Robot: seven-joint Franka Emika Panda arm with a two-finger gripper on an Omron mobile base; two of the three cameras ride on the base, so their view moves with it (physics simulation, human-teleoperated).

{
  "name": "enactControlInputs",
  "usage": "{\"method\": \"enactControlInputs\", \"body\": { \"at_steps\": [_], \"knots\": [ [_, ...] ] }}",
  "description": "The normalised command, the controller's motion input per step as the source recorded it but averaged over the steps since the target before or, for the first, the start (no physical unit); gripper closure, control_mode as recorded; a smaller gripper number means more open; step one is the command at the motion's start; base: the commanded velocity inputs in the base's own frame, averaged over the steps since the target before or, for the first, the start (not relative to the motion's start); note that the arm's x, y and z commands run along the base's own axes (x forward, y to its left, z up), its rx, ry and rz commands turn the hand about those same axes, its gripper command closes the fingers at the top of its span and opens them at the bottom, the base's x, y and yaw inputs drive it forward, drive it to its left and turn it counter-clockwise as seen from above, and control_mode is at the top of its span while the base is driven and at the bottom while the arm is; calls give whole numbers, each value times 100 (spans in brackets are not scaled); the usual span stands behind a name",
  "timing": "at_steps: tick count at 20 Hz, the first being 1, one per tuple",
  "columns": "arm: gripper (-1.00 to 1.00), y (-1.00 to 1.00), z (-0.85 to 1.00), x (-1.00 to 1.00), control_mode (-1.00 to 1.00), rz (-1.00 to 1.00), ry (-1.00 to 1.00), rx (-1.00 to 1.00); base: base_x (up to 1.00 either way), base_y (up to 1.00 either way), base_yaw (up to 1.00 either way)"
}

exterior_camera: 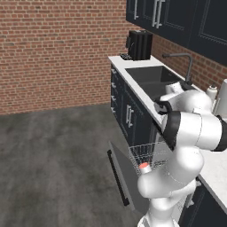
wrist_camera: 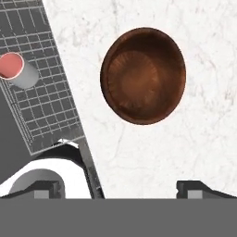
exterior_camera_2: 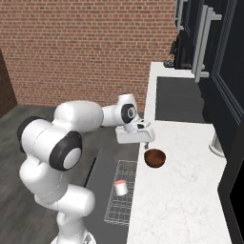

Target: Pick up the cup and bowl from the counter, place them in the dishwasher, and close the dishwasher door.

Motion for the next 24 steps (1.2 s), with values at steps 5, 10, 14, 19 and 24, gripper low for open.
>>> {"method": "enactControlInputs", "body": {
  "at_steps": [5,10,14,19,24],
  "knots": [
    [-100,-31,-20,20,-100,0,12,0,0,0,0],
    [-100,-12,-27,13,-100,2,7,8,0,0,0],
    [-100,-16,-33,8,-100,8,0,26,0,0,0],
    [-100,-4,-25,17,-100,6,0,27,0,0,0],
    [-100,1,-16,27,-100,1,0,5,0,0,0]
  ]
}}
